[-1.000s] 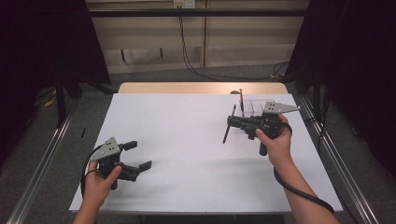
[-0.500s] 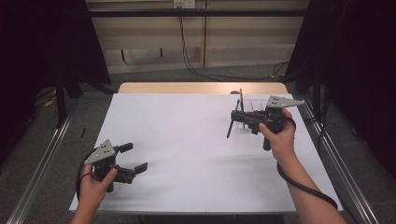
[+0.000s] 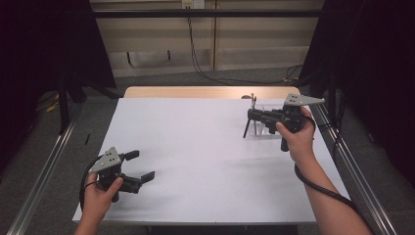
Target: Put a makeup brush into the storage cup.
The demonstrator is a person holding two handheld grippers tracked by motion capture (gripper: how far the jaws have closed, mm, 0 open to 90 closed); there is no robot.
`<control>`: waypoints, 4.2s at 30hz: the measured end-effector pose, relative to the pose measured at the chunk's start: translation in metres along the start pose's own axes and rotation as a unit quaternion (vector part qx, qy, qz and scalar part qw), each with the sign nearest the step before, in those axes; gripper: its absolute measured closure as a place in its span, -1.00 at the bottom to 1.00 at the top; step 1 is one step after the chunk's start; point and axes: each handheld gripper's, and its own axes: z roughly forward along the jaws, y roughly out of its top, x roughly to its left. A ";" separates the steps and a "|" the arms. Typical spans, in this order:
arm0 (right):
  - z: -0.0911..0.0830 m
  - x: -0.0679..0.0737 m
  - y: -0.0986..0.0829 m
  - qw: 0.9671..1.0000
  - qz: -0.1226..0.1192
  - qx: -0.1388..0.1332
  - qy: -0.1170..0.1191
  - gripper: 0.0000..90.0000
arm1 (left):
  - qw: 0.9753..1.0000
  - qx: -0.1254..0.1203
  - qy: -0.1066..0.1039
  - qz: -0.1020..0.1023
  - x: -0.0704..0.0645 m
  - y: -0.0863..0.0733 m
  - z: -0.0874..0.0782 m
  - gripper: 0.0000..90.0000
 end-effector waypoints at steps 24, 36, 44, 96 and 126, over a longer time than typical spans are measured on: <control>-0.014 -0.021 0.027 0.998 -0.014 0.000 -0.059 0.89 | 1.000 -0.007 -0.004 -0.009 0.001 -0.001 0.000 -1.00; -0.013 -0.029 0.037 0.997 -0.014 -0.002 -0.081 0.89 | 1.000 -0.009 -0.004 -0.011 0.002 -0.002 0.000 -1.00; -0.014 -0.033 0.042 0.995 -0.016 -0.004 -0.098 0.89 | 1.000 -0.009 -0.003 -0.010 0.002 -0.001 0.000 -1.00; 0.011 -0.053 0.025 0.988 -0.007 0.020 -0.152 0.89 | 1.000 -0.009 -0.003 0.018 -0.004 0.001 0.000 -1.00; 0.018 -0.056 0.011 0.988 0.001 0.027 -0.152 0.88 | 1.000 -0.008 -0.011 0.019 -0.005 0.000 0.000 -1.00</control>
